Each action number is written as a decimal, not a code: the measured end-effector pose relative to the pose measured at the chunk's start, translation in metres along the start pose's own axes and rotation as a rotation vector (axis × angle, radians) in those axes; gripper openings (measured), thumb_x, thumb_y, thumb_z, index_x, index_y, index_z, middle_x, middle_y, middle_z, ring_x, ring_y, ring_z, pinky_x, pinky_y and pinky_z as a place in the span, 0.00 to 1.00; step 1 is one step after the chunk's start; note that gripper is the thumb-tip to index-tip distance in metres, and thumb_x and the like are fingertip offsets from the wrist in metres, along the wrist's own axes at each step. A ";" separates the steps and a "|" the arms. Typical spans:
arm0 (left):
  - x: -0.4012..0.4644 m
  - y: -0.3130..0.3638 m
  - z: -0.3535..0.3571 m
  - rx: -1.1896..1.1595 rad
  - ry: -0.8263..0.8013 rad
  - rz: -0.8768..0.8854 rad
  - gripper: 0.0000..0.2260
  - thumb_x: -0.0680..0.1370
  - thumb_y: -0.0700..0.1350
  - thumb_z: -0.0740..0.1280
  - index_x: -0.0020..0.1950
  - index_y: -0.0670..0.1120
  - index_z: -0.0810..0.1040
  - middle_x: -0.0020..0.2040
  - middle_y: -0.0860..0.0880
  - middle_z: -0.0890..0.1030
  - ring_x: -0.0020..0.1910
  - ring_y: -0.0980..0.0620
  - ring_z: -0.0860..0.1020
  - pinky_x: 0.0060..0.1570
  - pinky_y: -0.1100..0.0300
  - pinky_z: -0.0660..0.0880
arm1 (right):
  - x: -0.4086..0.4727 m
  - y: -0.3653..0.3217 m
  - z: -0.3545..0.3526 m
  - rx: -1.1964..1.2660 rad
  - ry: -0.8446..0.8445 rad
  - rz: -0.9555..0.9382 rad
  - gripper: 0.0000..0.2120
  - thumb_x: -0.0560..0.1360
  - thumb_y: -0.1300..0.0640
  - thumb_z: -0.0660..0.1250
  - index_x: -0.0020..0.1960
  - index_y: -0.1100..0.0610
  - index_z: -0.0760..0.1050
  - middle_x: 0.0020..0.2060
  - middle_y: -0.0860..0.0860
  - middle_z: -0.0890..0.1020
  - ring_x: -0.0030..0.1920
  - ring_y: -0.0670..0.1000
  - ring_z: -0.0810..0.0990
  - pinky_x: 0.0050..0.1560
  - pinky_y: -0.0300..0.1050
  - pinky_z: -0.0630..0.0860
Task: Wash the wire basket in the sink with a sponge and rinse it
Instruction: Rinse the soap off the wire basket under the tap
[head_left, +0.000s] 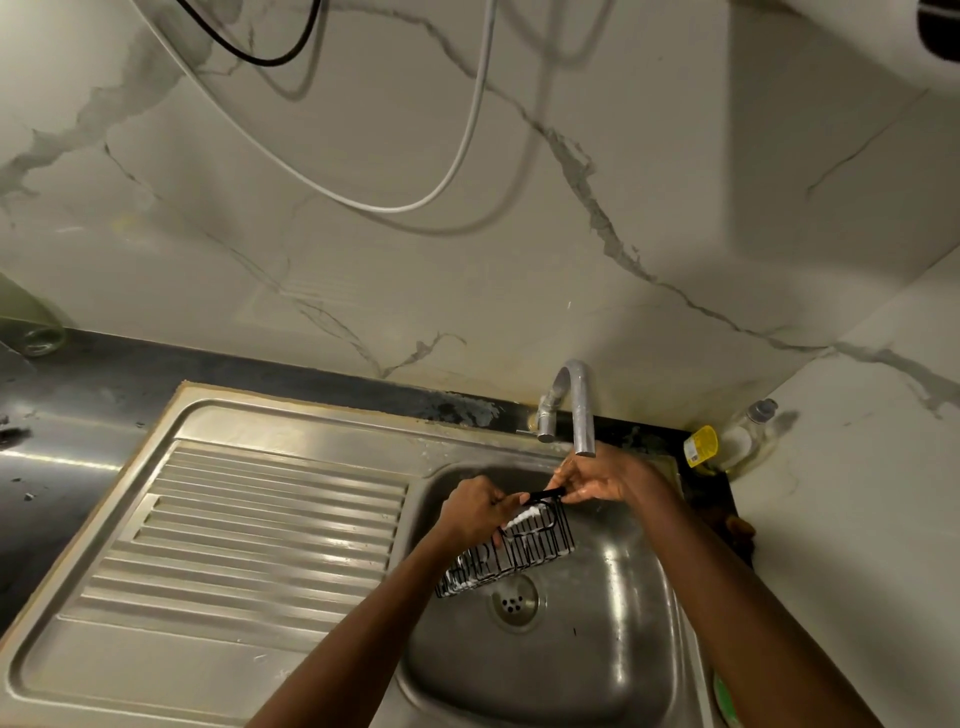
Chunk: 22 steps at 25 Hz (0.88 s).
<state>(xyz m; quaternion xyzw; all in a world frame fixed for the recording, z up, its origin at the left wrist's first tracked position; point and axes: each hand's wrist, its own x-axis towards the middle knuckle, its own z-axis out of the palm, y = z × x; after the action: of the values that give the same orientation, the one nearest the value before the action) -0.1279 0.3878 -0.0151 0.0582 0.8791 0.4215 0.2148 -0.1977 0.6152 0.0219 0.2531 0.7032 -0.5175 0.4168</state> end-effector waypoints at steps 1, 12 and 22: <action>-0.001 0.003 -0.002 -0.004 -0.007 0.002 0.23 0.82 0.62 0.66 0.39 0.44 0.83 0.35 0.45 0.85 0.34 0.48 0.85 0.42 0.52 0.83 | -0.002 -0.002 0.001 -0.045 0.016 -0.011 0.05 0.76 0.72 0.64 0.48 0.66 0.77 0.49 0.63 0.82 0.57 0.60 0.81 0.67 0.59 0.74; -0.004 0.004 -0.011 -0.123 0.006 0.057 0.23 0.82 0.58 0.68 0.37 0.42 0.82 0.32 0.43 0.84 0.33 0.40 0.83 0.40 0.49 0.81 | -0.002 -0.007 0.025 -0.113 0.037 -0.062 0.05 0.79 0.69 0.61 0.54 0.64 0.73 0.51 0.60 0.80 0.56 0.58 0.81 0.67 0.56 0.75; -0.014 -0.006 -0.027 -0.349 0.089 0.037 0.29 0.76 0.67 0.69 0.30 0.43 0.78 0.24 0.46 0.75 0.22 0.49 0.75 0.31 0.61 0.70 | 0.014 0.015 0.031 0.427 -0.070 -0.300 0.25 0.76 0.49 0.73 0.61 0.69 0.77 0.49 0.65 0.83 0.54 0.63 0.82 0.63 0.58 0.77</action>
<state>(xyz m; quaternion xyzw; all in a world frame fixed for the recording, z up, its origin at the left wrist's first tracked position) -0.1264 0.3612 -0.0003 0.0174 0.8001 0.5737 0.1747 -0.1828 0.5898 -0.0019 0.2104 0.5928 -0.7186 0.2966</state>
